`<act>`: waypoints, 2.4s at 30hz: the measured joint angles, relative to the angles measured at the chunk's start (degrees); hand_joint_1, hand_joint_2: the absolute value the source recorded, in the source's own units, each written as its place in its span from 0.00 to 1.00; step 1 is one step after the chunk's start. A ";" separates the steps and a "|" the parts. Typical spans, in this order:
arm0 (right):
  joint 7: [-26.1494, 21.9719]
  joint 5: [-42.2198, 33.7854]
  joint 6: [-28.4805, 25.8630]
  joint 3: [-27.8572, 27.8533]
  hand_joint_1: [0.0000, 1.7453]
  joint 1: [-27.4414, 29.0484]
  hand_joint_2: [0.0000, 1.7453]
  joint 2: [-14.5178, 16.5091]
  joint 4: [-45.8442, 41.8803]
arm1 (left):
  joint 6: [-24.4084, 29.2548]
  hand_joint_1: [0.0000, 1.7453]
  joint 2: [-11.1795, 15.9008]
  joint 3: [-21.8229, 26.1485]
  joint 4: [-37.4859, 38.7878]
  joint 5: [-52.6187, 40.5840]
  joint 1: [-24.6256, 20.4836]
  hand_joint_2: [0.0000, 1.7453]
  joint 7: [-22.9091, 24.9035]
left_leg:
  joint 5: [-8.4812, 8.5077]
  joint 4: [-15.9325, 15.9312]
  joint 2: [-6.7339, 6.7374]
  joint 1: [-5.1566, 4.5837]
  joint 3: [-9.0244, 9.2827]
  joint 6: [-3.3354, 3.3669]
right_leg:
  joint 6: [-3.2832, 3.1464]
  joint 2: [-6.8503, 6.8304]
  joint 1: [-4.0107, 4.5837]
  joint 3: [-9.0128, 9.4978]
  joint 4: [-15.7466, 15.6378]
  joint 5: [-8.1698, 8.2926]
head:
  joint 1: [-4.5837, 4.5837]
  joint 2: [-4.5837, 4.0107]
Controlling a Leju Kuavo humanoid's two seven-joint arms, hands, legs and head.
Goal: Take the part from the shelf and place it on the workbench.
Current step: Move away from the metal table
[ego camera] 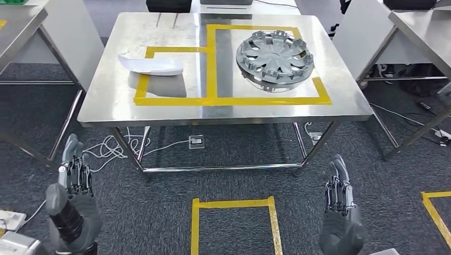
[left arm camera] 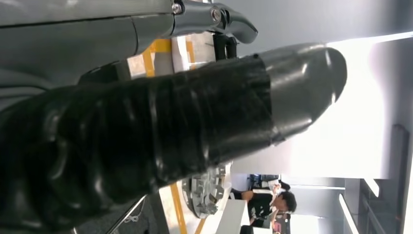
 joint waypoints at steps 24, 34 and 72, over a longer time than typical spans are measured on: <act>-0.43 0.44 -0.14 0.02 0.00 1.29 0.00 -0.14 -1.34 | -0.65 0.00 0.73 -0.38 -0.35 1.10 -1.20 0.00 -0.74 | -2.09 0.29 3.57 1.04 2.07 -1.40 | 0.85 -2.93 -0.18 2.29 -13.89 8.61 | -1.37 0.02; -4.21 -1.29 -0.19 -0.06 0.00 4.35 0.00 -0.09 -0.95 | -0.16 0.00 0.54 -1.63 1.57 3.44 -1.50 0.00 -4.84 | 2.66 0.19 2.22 0.24 -3.30 -0.69 | -0.63 0.16 0.45 8.60 -13.50 3.33 | 0.55 0.01; 3.56 1.18 -0.25 -0.13 0.00 1.36 0.00 0.16 -1.69 | -3.51 0.00 0.54 -0.80 1.57 4.88 -2.25 0.00 -1.92 | -3.68 5.06 2.17 0.59 -2.87 -2.73 | -2.62 -0.26 0.64 8.19 -18.31 7.04 | -0.76 0.02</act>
